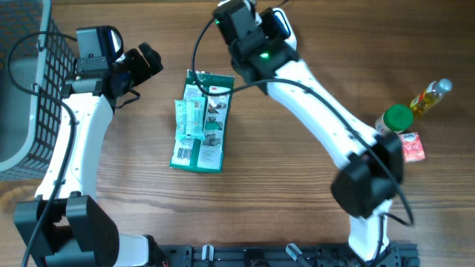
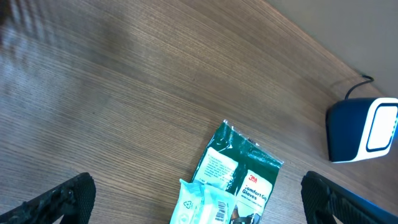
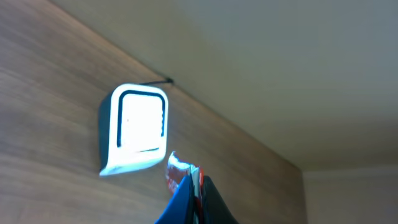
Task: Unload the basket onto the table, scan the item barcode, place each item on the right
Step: 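Hold the red stick's label over the white scanner with the right gripper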
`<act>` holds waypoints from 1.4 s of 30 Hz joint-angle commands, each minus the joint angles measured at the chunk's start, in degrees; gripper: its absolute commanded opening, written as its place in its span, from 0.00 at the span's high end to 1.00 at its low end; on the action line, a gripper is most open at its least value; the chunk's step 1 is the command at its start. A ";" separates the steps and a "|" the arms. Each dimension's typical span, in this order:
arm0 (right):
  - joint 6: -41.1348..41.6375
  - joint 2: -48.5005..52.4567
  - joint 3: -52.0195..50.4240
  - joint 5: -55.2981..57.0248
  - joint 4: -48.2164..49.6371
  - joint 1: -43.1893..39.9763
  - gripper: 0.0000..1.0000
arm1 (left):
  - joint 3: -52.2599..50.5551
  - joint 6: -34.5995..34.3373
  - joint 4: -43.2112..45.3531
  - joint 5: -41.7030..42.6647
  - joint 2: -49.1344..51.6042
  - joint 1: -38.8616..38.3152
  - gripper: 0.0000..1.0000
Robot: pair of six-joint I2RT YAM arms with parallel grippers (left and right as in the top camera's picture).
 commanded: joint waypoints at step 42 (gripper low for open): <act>18.82 12.87 -0.22 -20.33 16.28 -4.52 0.91 | 0.42 0.31 0.17 -0.11 -0.02 0.07 0.00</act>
